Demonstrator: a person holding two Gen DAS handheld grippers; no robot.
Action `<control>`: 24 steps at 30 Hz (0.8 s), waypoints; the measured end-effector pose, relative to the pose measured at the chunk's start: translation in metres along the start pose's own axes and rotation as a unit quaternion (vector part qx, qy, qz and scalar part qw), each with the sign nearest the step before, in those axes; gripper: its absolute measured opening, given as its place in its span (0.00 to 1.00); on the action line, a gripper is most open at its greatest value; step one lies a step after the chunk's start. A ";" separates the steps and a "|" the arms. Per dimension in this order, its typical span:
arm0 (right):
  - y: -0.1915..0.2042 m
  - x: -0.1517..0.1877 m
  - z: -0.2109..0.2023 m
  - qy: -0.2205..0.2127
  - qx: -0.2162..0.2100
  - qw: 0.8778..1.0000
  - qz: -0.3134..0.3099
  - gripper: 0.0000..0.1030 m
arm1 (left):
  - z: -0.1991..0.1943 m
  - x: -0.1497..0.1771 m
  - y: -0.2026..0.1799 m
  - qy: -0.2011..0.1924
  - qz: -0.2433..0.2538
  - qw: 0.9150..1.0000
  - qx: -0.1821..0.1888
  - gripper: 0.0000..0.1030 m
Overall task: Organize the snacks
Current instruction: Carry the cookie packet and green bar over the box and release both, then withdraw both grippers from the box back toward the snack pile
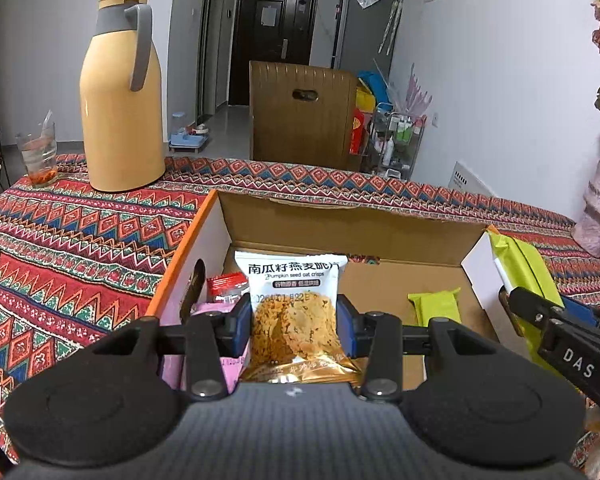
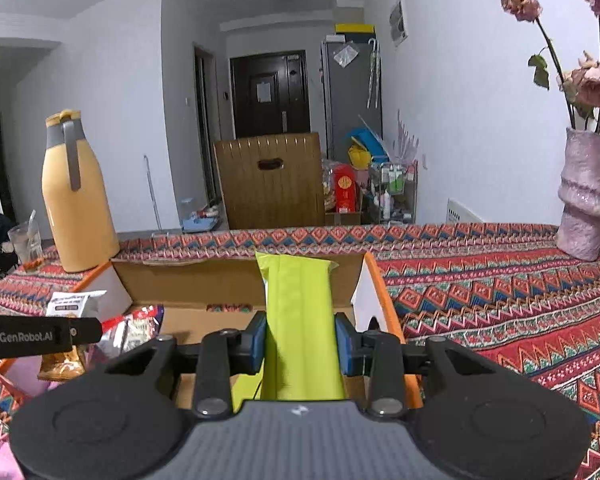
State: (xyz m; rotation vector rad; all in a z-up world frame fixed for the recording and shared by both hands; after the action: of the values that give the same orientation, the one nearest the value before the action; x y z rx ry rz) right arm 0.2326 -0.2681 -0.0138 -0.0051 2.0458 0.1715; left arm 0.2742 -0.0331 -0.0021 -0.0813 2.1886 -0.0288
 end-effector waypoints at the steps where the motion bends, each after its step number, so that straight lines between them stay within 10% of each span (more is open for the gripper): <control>1: 0.002 0.001 0.002 0.004 0.001 1.000 0.000 0.33 | 0.000 0.001 0.000 0.000 0.001 1.000 0.001 0.43; 6: 0.003 0.003 0.005 0.007 0.004 1.000 0.006 0.34 | -0.010 0.000 0.005 -0.014 -0.011 1.000 0.001 0.67; 10: -0.002 0.003 -0.003 -0.006 -0.002 1.000 0.019 0.74 | -0.025 -0.002 0.009 -0.043 -0.019 0.999 -0.012 1.00; 13: -0.005 0.002 -0.013 -0.022 -0.005 0.999 0.026 1.00 | -0.033 -0.003 0.010 -0.056 -0.023 0.998 -0.009 1.00; 24: -0.003 -0.001 -0.036 -0.048 -0.009 0.999 0.019 1.00 | -0.041 -0.004 0.009 -0.057 -0.026 0.998 -0.011 1.00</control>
State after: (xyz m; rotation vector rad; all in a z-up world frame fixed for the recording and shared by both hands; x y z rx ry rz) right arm 0.2017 -0.2755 0.0026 0.0302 1.9493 0.2100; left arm 0.2432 -0.0237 0.0244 -0.1490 2.0724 -0.0300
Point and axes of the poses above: each gripper's, at about its wrist camera, not at the fingertips, and z roughly the way its jaws point, y to its left, x to its underside, the point moved 3 cm from there along z, roughly the way its jaws point, and after that the axes turned 3 degrees about z, right-handed, at the moved point
